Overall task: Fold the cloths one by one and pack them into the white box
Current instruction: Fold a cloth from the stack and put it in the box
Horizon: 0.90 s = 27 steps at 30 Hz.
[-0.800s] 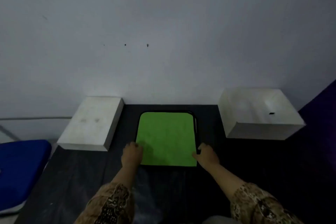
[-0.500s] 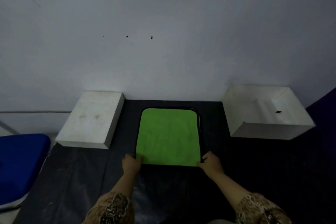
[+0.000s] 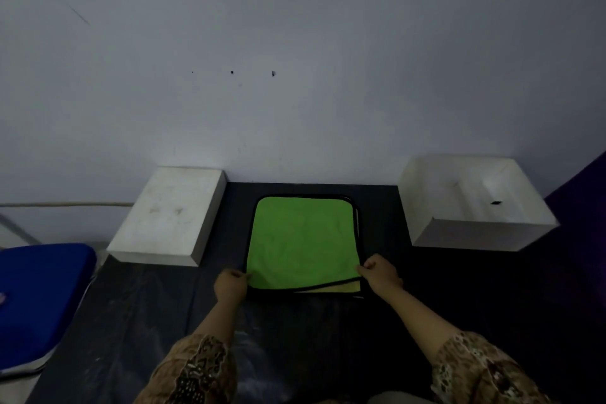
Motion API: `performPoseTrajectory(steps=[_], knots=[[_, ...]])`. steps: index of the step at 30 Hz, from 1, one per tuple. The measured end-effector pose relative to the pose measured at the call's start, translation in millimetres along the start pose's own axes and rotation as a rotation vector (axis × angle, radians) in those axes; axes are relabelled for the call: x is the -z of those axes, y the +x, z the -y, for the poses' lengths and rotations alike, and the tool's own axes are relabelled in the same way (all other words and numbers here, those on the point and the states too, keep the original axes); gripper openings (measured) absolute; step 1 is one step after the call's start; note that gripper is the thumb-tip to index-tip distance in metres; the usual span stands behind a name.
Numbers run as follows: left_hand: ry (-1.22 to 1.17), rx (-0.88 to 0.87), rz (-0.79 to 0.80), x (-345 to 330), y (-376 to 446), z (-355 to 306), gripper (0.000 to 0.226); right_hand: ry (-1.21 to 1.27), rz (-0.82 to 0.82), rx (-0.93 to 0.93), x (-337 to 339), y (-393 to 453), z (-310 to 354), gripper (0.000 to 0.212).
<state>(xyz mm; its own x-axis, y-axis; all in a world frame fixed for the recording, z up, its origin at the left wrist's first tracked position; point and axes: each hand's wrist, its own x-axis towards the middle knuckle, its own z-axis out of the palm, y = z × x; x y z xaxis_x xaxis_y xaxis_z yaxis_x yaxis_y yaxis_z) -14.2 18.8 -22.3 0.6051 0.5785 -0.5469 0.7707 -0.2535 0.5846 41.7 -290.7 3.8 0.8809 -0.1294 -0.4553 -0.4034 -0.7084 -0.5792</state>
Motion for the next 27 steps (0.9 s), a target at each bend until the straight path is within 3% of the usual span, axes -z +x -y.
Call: performPoseTrajectory(steps=[2, 4, 6, 8, 10, 12, 13, 17, 21, 25, 27], knots=[[-0.022, 0.061, 0.057, -3, 0, 1, 0.058, 0.177, 0.016, 0.031, 5, -2, 4, 0.019], [-0.04, 0.124, 0.098, -9, -1, 3, 0.083, 0.509, 0.078, -0.036, 11, -9, 15, 0.025], [-0.155, 0.189, 0.105, -29, 35, 22, 0.098, 0.794, 0.165, -0.053, 18, -18, 26, 0.036], [-0.17, 0.267, 0.155, -59, 82, 48, 0.113, 0.92, 0.234, 0.004, 25, -23, 37, 0.039], [-0.378, 0.319, 0.242, -65, 65, 37, 0.1, 0.945, 0.279, 0.051, 30, -26, 45, 0.034], [-0.562, 0.334, 0.232, -60, 32, 19, 0.076, 0.906, 0.292, 0.089, 31, -28, 49, 0.022], [-0.618, 0.337, 0.248, -64, 37, 22, 0.074, 0.888, 0.304, 0.102, 32, -30, 50, 0.016], [-0.715, 0.367, 0.202, -74, 66, 37, 0.104, 0.843, 0.336, 0.108, 29, -28, 40, 0.018], [-0.57, 0.293, 0.015, -36, -12, 6, 0.056, 0.801, 0.322, 0.079, 27, -27, 29, 0.017], [-0.346, 0.218, 0.018, -21, -16, 8, 0.05, 0.727, 0.326, 0.052, 25, -30, 22, 0.024], [-0.565, 0.204, -0.092, -16, -25, 5, 0.044, 0.657, 0.324, 0.055, 27, -33, 22, 0.032]])
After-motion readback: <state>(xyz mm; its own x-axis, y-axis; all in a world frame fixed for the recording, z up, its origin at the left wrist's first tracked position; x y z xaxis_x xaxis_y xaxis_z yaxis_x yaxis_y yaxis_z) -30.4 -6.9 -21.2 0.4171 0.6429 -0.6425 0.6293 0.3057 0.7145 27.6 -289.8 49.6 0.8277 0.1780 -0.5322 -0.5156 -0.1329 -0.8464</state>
